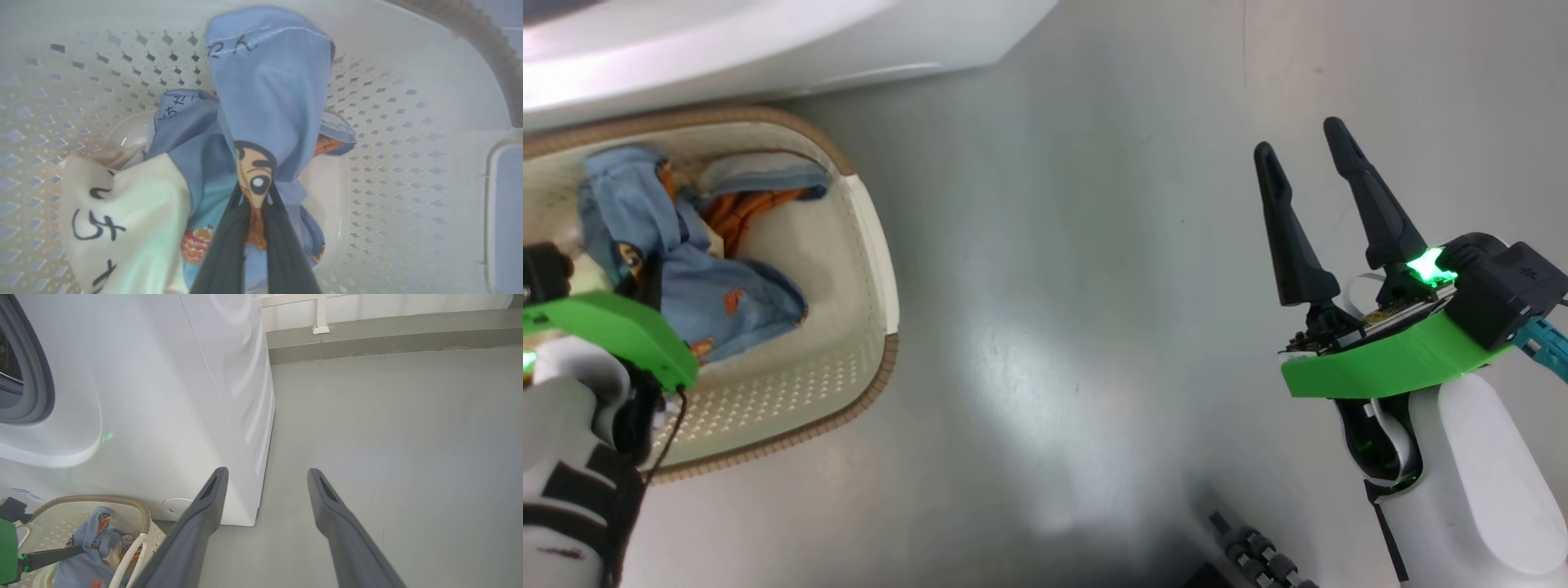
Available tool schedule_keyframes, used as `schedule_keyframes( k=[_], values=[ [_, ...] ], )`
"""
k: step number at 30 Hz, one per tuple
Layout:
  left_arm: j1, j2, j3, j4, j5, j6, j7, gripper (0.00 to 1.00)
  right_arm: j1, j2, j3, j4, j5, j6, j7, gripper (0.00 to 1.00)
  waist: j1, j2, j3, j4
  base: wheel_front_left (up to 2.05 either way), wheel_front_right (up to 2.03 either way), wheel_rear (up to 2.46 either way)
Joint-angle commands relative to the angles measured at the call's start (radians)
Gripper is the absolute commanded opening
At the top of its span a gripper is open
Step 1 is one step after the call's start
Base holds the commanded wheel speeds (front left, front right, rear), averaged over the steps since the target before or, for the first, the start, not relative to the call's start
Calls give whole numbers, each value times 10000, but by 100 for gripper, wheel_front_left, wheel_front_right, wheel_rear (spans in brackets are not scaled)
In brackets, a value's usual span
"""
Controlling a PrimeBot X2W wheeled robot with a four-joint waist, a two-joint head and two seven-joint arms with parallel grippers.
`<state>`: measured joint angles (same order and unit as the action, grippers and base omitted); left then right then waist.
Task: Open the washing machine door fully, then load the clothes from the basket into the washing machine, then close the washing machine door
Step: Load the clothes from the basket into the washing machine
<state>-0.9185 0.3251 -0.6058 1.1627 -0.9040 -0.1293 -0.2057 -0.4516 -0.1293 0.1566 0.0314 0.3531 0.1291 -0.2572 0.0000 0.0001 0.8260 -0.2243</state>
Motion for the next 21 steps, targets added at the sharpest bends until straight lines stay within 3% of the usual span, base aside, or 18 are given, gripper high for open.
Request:
schedule_keyframes(
  k=[1,11,21],
  values=[
    [546,328,199,-126,-355,-14,-254,0,442,11,123,-99,-24,16,-46,100,0,-1,-506,212,0,0,0],
    [1448,200,-31,-553,-927,-14,-550,0,886,-217,102,447,56,16,-46,100,0,-1,-1998,647,0,0,0],
    [2336,366,754,-1888,32,-14,-559,0,1419,-460,-185,665,129,16,-46,100,0,-1,-3204,1002,0,0,0]
  ],
)
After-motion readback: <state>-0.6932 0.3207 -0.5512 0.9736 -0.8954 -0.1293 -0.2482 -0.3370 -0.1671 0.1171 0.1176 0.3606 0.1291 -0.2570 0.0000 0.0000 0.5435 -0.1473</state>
